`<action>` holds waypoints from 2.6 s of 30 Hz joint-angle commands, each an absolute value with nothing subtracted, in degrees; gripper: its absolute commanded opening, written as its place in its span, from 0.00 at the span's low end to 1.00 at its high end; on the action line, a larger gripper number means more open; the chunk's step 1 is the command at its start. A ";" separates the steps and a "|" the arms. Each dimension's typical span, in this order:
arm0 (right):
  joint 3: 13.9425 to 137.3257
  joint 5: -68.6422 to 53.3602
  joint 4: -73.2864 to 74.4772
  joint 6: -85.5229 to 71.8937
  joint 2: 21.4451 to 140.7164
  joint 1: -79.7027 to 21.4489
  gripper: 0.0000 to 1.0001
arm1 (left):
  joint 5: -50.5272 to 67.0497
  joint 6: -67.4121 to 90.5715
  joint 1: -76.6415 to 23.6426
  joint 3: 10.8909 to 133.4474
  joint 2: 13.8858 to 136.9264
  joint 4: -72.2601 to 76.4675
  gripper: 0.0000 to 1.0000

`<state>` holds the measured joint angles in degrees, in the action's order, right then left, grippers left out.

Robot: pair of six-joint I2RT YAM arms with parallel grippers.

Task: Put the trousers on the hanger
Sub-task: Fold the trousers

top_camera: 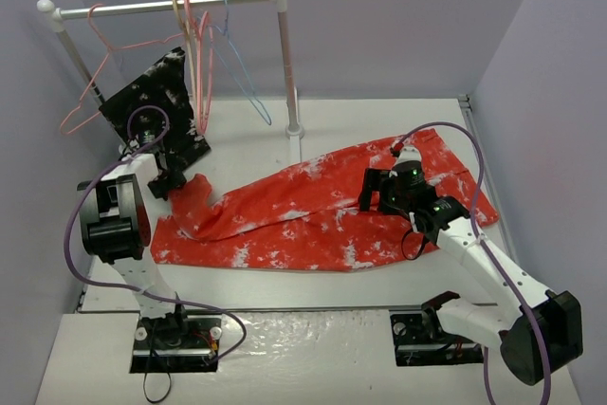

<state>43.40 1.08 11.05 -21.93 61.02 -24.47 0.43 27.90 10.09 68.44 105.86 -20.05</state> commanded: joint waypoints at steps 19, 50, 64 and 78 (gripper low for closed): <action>57.45 7.03 8.79 -23.36 71.19 -21.93 0.97 | -7.66 35.51 21.47 67.61 76.93 -18.08 0.00; 88.04 9.88 6.21 -30.79 117.69 -6.86 0.96 | 1.71 43.68 24.17 44.33 76.66 -6.81 0.04; 91.10 7.57 6.59 -31.82 128.67 10.36 0.97 | 6.04 45.48 24.04 45.23 77.02 -4.74 0.04; 93.28 5.02 6.94 -28.53 124.16 14.40 0.97 | 11.51 46.25 23.78 43.79 83.70 7.34 0.13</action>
<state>92.37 3.88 3.12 -31.07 126.10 12.95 10.37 46.30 23.59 42.04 81.43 -1.49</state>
